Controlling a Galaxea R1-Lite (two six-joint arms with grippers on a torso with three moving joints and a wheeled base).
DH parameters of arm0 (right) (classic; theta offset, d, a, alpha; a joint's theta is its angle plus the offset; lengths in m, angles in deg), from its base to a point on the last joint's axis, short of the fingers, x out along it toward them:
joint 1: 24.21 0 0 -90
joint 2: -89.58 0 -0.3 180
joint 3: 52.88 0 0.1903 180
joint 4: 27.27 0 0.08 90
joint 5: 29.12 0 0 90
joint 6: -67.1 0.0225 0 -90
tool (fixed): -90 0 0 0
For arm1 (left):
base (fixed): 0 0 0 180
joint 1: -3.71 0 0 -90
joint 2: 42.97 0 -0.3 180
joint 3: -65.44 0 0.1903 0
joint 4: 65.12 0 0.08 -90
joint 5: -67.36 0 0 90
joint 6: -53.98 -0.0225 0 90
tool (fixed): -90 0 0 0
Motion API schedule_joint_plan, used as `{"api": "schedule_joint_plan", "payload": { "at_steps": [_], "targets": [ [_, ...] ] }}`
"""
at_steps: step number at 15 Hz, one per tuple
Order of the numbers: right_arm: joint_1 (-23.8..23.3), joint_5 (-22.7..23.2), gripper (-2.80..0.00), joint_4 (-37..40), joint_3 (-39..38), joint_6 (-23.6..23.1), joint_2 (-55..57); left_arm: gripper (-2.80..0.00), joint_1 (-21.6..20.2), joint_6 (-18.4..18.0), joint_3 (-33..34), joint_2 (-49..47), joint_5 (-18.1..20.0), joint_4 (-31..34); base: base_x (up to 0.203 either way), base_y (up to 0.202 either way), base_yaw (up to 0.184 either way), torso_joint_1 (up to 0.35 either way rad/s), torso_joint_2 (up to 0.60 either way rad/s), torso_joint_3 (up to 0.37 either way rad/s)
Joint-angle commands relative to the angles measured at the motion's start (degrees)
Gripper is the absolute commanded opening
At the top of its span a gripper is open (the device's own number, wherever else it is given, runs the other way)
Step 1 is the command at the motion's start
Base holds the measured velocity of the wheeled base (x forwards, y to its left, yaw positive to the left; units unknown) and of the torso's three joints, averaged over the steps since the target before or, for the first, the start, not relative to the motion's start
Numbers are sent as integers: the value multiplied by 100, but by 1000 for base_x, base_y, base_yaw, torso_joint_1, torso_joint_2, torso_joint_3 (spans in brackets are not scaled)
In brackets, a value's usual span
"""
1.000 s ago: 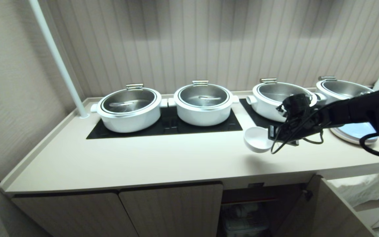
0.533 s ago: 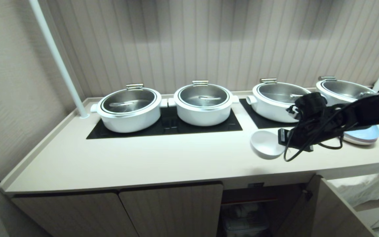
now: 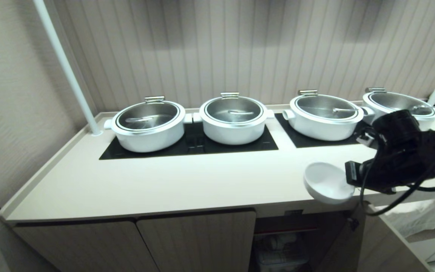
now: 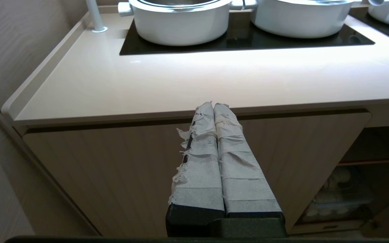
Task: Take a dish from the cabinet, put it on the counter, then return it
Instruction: Put it back into the cabinet
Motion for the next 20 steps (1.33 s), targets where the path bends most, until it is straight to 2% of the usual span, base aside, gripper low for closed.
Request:
{"api": "schedule_joint_plan", "payload": {
  "at_steps": [1, 13, 20],
  "targets": [
    [0, 8, -280, 2, -417, 12, -647, -280, 0, 1, 0, 2, 0, 0, 0, 0, 0, 0, 0, 0],
    [101, 605, -280, 8, -2410, -62, -2576, -280, -7, -5, 0, 2, 0, 0, 0, 0, 0, 0, 0, 0],
    [902, 581, -280, -9, -2817, -75, -2932, -280, 0, 1, 0, 2, 0, 0, 0, 0, 0, 0, 0, 0]
  ]
}}
